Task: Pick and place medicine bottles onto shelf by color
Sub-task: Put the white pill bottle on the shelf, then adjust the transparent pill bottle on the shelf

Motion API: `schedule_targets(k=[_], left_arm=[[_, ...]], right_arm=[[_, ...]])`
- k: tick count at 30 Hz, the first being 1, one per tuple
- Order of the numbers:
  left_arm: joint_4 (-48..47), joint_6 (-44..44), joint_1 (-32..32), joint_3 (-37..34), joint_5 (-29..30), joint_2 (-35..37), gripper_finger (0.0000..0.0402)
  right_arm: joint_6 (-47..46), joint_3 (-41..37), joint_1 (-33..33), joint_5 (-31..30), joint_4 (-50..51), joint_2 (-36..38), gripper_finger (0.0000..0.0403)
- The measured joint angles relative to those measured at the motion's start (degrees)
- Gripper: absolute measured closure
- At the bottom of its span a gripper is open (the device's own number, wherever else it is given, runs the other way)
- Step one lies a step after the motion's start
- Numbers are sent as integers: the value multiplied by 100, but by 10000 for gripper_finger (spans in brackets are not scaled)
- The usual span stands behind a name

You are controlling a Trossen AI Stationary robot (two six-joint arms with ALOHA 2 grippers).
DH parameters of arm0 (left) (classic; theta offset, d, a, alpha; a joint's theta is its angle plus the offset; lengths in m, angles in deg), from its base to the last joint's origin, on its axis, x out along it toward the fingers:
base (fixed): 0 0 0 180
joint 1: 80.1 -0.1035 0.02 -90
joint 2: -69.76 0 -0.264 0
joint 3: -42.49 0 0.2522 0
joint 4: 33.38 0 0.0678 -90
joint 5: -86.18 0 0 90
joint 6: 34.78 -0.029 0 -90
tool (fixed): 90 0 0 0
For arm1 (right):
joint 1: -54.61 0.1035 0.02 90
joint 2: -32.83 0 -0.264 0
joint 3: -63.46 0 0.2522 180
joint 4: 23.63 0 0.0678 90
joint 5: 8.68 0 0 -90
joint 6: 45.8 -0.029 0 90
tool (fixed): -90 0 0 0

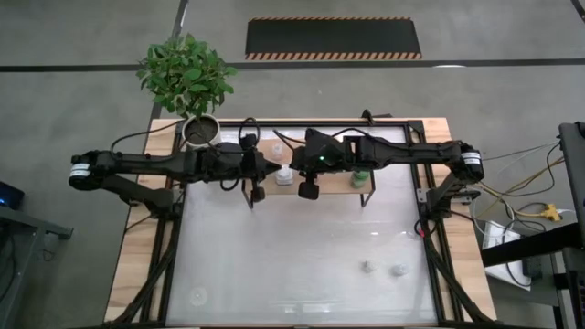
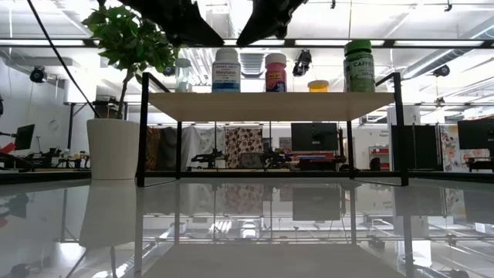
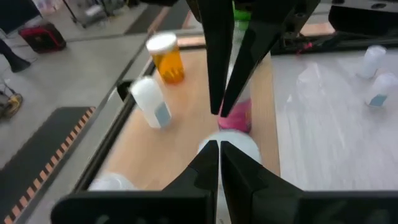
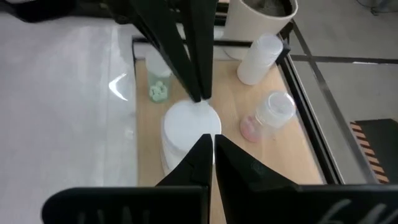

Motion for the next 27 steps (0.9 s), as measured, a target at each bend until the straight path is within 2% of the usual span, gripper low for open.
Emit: schedule_targets(k=[7, 11, 19, 23, 27], left_arm=[[22, -685, -34, 17, 88, 412, 402], [-599, -719, -268, 322, 109, 395, 402], [-1751, -951, -698, 1222, -71, -380, 402], [-2390, -1077, -876, 1698, -81, -854, 402], [-2558, -1304, -1043, 1961, -79, -1187, 402]], right_arm=[[-321, 839, 0, 49, 1124, 17, 394], [-455, 1512, 0, 58, 2211, 17, 394], [-809, 2564, 4, 68, 3904, 36, 394], [-913, 2541, 4, 85, 4107, 181, 394], [-987, 2324, 4, 86, 4112, 350, 394]])
